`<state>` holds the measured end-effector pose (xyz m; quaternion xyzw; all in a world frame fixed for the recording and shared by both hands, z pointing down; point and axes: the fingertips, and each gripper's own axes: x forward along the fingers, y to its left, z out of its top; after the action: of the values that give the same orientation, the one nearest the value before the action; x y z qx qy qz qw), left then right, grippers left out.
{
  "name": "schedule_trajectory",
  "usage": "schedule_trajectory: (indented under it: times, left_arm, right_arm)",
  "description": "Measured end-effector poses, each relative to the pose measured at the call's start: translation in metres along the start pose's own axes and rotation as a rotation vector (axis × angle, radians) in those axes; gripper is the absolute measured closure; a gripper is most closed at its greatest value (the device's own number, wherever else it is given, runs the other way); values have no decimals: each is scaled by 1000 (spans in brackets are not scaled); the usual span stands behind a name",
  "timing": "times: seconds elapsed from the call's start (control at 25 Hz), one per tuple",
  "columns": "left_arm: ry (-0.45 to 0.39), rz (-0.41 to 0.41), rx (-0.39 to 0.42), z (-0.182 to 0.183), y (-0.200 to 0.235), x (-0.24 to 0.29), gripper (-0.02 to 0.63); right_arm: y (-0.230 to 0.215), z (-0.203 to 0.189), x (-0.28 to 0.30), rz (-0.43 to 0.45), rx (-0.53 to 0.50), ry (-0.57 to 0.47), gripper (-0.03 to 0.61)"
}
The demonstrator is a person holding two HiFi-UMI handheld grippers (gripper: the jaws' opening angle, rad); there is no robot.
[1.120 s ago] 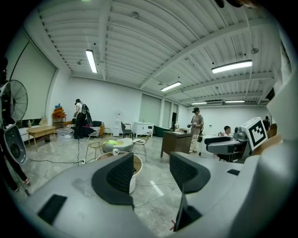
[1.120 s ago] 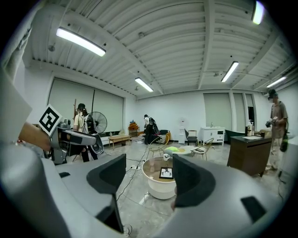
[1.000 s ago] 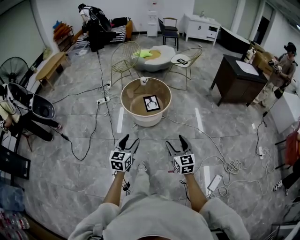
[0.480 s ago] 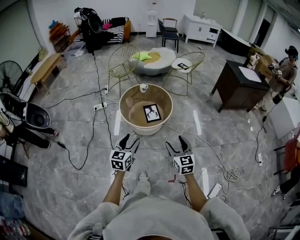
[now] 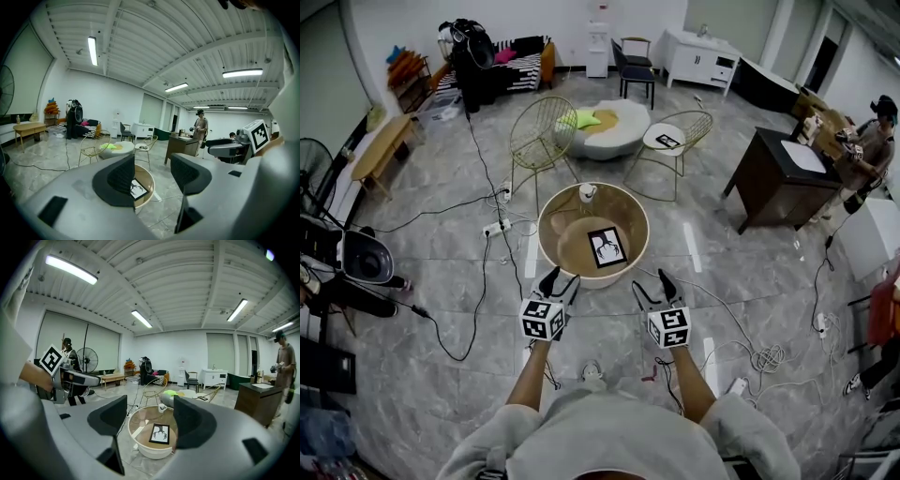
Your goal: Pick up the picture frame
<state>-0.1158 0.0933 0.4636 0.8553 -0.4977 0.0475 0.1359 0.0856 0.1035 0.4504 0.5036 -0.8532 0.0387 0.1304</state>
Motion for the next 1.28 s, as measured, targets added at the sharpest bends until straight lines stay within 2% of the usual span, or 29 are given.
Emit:
schedule_trajectory:
  times: [0.28,0.56,1.28]
  left_arm:
    - [13,-16,-4,7,43,36,376]
    - [18,-20,-7,13,77,53,379]
    - [73,-62,2,3,79,99,383]
  right_arm:
    - [-7,7,53,-20,4,10,284]
    - [-8,11,82,-33,-6,25,284]
    - [-38,-15,104,-64,15,84,293]
